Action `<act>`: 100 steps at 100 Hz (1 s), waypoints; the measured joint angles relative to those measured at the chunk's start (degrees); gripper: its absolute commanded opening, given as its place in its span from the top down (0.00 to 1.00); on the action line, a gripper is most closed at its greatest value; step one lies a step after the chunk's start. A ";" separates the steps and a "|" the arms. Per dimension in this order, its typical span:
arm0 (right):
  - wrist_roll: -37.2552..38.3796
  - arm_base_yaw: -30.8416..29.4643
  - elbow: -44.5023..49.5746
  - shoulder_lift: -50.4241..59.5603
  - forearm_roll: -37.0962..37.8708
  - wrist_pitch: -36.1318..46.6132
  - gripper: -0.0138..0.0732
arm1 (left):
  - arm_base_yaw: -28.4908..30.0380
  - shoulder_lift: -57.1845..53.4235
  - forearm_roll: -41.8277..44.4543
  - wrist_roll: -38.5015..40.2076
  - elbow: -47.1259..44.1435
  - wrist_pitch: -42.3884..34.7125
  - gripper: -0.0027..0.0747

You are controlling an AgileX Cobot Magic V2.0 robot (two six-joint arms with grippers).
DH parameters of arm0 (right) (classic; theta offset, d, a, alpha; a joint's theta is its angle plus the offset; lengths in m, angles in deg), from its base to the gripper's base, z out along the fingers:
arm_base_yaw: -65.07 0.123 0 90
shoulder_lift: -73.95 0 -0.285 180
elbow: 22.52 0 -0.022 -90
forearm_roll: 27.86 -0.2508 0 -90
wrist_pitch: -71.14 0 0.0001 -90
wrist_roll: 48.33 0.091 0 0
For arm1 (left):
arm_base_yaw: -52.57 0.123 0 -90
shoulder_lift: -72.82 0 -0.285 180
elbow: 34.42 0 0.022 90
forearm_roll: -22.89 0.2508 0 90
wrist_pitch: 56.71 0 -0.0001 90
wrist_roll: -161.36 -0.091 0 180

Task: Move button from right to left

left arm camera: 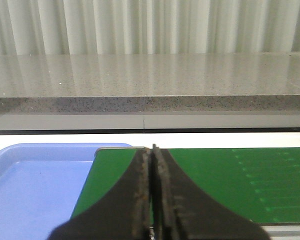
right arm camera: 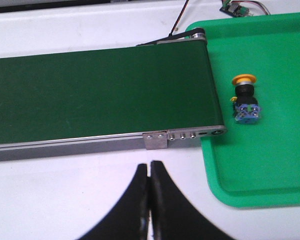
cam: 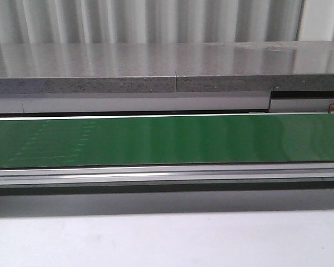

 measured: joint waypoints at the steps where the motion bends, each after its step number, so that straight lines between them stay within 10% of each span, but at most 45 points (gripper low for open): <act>1: 0.00 0.00 0.00 -0.14 0.00 0.00 0.92 | 0.00 0.00 0.00 0.00 0.00 0.00 0.99; 18: 0.00 0.00 0.00 -2.05 -0.22 -0.13 0.78 | 0.00 0.00 0.00 0.00 0.00 0.00 0.99; 44: 0.00 0.00 0.00 -2.40 -0.30 -0.74 0.10 | 0.00 0.00 0.00 0.00 0.00 0.00 0.99; 100: 1.67 -0.61 -9.85 -19.17 -0.28 1.23 0.08 | 0.00 0.00 0.00 0.00 0.00 0.00 0.99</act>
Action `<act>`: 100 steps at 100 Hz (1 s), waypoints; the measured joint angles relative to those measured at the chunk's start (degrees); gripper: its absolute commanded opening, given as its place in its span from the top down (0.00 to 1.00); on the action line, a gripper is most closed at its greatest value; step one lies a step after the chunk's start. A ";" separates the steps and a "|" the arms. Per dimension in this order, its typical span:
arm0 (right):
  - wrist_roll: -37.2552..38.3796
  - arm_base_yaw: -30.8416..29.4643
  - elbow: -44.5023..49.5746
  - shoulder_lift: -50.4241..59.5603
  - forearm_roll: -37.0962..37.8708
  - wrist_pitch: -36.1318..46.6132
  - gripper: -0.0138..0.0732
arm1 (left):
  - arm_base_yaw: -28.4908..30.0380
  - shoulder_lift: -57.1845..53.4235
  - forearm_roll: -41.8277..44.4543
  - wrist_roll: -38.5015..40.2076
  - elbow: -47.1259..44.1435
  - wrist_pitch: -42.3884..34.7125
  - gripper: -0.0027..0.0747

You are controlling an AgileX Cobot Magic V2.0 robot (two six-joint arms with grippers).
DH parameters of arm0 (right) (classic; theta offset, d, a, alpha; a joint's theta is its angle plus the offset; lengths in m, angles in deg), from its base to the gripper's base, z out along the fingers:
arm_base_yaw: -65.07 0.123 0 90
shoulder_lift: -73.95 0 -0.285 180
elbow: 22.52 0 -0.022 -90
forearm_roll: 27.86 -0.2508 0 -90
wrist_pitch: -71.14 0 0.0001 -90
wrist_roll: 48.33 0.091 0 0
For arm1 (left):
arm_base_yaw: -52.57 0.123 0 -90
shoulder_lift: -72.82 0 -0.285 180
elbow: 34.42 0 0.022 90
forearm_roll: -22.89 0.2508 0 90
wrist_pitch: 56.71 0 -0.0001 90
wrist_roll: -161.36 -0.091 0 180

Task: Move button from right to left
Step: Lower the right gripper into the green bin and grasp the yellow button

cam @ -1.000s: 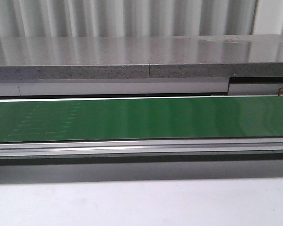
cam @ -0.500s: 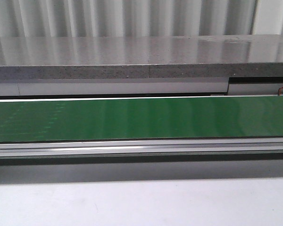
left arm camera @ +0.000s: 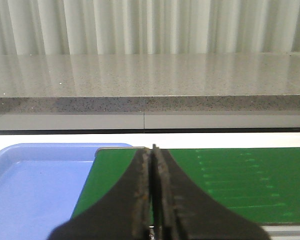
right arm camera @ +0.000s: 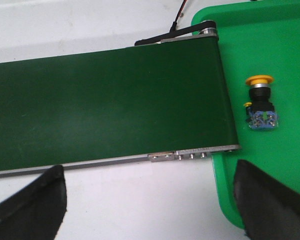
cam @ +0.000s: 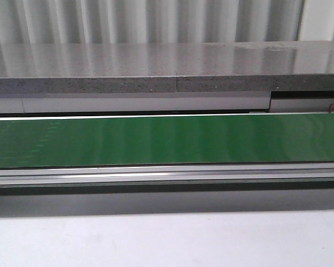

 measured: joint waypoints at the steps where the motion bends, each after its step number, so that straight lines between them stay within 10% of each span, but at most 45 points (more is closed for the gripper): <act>1: 0.00 -0.25 -0.25 -0.43 0.00 0.00 0.08 | 0.00 0.00 0.00 0.00 0.00 0.00 0.99; 56: -22.82 -26.86 -7.17 -27.59 -15.55 8.94 0.08 | 0.00 0.00 0.00 0.00 0.00 0.00 0.99; 100: -28.26 -30.11 -7.26 -41.80 -16.85 18.94 0.08 | 0.00 0.00 0.00 0.00 0.00 0.00 0.99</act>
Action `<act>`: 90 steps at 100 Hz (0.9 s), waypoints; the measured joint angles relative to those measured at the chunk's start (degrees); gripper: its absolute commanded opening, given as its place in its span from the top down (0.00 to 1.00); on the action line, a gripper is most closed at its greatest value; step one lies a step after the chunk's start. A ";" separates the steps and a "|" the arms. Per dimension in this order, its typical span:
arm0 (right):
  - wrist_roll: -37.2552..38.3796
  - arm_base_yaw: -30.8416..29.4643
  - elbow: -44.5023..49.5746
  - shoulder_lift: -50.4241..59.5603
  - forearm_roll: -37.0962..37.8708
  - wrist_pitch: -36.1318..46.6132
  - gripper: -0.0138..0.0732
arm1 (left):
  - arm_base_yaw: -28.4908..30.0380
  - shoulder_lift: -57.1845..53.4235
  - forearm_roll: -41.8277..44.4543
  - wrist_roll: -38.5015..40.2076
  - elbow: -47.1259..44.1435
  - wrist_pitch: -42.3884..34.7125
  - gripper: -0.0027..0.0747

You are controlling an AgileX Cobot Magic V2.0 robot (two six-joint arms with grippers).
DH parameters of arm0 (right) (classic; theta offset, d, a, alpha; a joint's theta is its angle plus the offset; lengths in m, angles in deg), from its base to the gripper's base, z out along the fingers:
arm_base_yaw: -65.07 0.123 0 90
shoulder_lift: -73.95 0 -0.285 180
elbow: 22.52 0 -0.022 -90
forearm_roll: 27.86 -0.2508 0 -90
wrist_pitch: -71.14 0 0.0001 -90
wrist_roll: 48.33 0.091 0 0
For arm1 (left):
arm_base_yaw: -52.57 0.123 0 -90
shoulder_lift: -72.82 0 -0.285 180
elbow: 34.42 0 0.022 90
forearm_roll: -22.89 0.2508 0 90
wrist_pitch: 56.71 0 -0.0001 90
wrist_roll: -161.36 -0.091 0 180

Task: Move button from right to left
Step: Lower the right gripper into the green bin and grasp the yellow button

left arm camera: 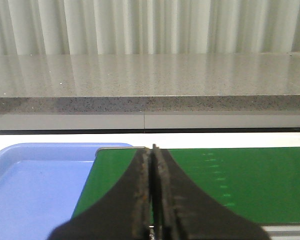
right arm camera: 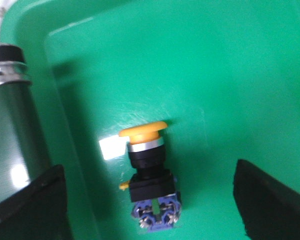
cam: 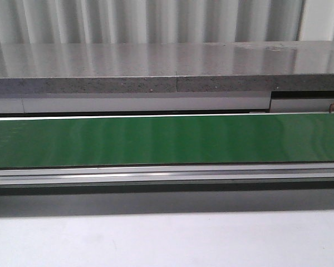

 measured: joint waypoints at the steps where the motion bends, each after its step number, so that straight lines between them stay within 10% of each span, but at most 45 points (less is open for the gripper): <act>1: 0.00 0.00 0.00 -0.19 0.01 0.21 0.08 | 0.00 0.00 0.00 0.00 0.00 0.00 0.99; 58: -0.09 0.11 -0.14 -10.32 1.20 4.41 0.09 | 0.00 0.00 0.00 0.00 0.00 0.00 0.99; 90: -0.12 0.11 -0.38 -11.69 1.42 4.63 0.60 | 0.00 0.00 0.00 0.00 0.00 0.00 0.99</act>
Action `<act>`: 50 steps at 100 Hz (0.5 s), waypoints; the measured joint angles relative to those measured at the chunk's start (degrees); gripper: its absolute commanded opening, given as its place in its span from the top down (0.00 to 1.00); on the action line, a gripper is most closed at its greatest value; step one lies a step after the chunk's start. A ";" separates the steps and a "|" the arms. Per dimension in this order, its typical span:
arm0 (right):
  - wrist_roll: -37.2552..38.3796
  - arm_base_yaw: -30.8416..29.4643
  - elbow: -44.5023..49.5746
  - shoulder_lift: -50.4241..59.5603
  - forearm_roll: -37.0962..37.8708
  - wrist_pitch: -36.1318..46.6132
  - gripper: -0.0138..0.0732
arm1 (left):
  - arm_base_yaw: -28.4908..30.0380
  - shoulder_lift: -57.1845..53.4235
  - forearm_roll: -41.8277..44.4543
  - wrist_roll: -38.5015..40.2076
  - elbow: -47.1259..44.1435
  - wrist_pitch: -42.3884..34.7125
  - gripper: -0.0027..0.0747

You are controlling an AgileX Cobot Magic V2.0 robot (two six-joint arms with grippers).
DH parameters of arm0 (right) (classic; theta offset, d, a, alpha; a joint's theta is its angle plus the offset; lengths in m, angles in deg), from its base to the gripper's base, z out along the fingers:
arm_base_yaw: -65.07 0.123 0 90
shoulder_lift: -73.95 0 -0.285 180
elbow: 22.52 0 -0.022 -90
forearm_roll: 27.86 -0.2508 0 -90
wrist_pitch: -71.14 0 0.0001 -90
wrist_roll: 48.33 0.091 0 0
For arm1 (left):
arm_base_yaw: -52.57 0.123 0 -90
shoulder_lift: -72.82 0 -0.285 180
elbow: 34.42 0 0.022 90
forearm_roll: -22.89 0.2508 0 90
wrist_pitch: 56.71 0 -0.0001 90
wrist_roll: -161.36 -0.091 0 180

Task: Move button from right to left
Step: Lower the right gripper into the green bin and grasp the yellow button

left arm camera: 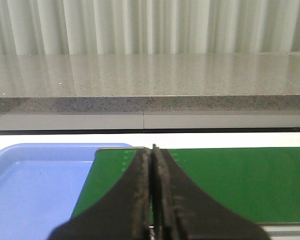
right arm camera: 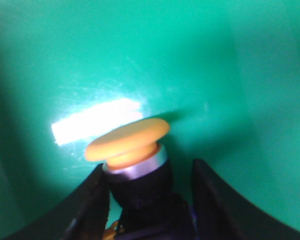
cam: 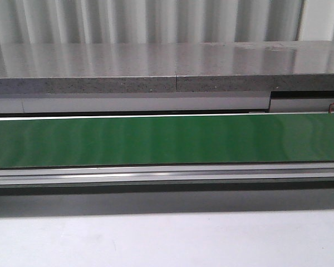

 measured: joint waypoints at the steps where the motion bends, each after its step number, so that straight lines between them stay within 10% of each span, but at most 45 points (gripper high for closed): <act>1: 0.00 0.00 0.00 0.00 0.00 0.00 0.60 | 0.00 0.00 0.00 0.00 0.00 0.00 0.99; 50: -0.09 0.98 -1.51 10.71 -3.87 -5.54 0.59 | 0.00 0.00 0.00 0.00 0.00 0.00 0.99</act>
